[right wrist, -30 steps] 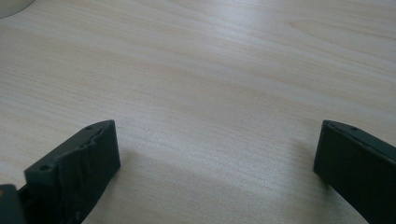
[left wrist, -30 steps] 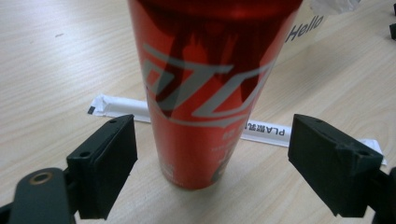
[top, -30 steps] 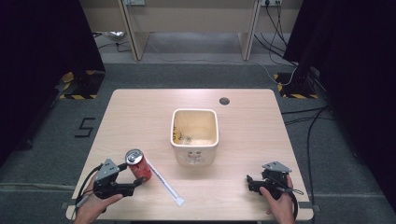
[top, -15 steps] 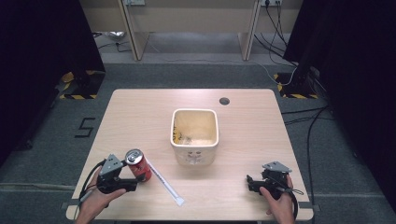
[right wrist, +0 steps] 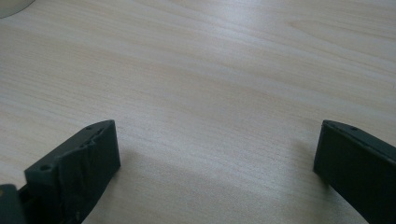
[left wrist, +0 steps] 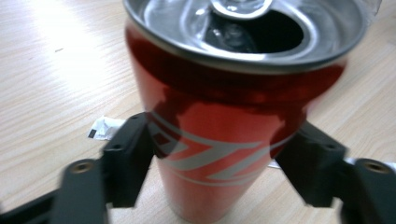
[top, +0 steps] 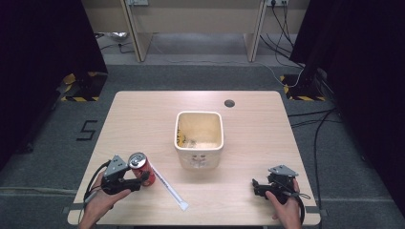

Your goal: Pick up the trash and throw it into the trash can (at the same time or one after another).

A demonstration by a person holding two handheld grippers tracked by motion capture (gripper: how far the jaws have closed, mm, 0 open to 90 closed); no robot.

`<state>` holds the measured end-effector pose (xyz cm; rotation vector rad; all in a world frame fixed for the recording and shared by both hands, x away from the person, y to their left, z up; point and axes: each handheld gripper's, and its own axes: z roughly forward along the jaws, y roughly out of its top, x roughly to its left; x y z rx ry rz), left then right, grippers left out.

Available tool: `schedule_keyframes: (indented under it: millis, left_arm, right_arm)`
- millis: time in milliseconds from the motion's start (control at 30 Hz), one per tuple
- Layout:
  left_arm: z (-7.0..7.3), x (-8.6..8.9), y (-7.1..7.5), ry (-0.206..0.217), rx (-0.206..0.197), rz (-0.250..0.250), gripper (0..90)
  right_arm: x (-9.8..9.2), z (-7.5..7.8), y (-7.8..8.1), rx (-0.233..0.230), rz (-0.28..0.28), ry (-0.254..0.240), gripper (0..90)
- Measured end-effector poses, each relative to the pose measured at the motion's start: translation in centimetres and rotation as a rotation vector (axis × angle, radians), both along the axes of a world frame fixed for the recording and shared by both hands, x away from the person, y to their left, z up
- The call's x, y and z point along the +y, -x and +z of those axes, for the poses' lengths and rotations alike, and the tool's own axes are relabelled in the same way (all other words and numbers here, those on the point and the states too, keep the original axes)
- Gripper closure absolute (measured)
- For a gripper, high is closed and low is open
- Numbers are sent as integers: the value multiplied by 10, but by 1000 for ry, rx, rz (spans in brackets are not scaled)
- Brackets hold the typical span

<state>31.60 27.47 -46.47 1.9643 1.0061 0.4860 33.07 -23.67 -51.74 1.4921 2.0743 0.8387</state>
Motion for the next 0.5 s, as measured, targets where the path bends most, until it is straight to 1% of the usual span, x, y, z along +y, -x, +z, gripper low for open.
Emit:
schedule_keyframes:
  millis: [100, 167, 233, 300, 500]
  left_arm:
    - [3, -1, 1, -16, -6, -14, 338]
    - [6, 0, 2, 4, -11, -18, 339]
    - [9, 1, 2, 4, -14, -20, 341]
    - [16, 2, 3, 3, -25, -14, 341]
    - [23, 4, 1, -3, -20, -15, 341]
  right_arm:
    - [0, 0, 0, 0, 0, 0, 5]
    - [0, 0, 0, 0, 1, 1, 4]
    - [0, 0, 0, 0, 0, 0, 4]
    - [0, 0, 0, 0, 0, 0, 5]
    - [0, 0, 0, 0, 0, 0, 5]
